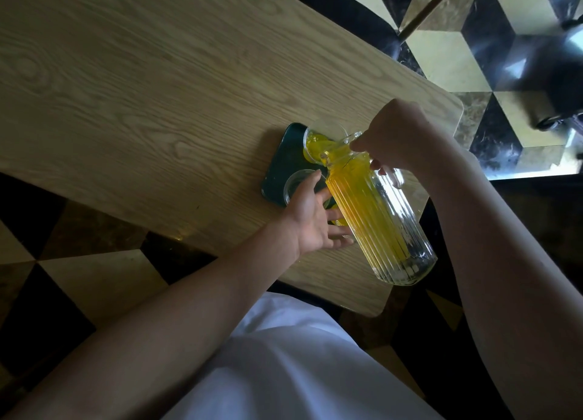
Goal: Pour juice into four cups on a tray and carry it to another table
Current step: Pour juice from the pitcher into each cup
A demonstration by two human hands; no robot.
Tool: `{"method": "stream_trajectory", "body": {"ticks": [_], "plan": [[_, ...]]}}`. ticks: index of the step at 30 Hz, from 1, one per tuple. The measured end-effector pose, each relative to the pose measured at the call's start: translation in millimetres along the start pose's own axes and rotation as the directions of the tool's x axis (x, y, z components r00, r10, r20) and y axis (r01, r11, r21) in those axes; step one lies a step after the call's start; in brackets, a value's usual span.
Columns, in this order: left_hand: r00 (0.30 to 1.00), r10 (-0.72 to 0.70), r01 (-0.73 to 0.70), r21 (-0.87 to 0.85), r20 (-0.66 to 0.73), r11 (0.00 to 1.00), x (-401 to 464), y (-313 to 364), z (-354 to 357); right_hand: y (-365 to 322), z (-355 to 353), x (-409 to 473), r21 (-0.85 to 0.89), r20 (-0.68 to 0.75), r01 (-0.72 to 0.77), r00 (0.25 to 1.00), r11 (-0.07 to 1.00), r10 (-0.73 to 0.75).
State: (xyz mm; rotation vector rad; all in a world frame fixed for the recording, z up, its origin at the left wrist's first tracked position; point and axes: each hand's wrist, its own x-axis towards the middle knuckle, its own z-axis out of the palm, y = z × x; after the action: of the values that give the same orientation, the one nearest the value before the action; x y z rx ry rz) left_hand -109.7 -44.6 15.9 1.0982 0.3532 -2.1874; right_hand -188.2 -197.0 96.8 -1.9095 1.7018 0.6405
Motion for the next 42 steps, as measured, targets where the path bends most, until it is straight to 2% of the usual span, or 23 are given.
{"method": "stream_trajectory", "body": {"ticks": [10,15,26,42], "plan": [[1.000,-0.015,0.016,-0.070,0.023,0.997,-3.5,2.1,1.1,-2.3,-0.4,-0.3,-0.058,0.009,0.006,1.000,0.998,-0.006],[0.999,-0.011,0.013,-0.059,0.036,0.998,-5.1,7.8,1.5,-5.6,-3.0,-1.8,0.021,-0.013,0.000,1.000,1.000,0.000],[0.999,-0.014,0.018,-0.087,0.052,0.996,-4.4,13.6,5.1,-11.7,-11.7,-5.0,0.074,-0.037,-0.007,0.999,0.997,0.010],[0.999,0.029,-0.029,-0.031,0.016,0.999,-10.9,23.1,18.1,-16.6,-30.5,-16.7,0.076,-0.078,0.022,0.997,0.997,-0.016]]}}
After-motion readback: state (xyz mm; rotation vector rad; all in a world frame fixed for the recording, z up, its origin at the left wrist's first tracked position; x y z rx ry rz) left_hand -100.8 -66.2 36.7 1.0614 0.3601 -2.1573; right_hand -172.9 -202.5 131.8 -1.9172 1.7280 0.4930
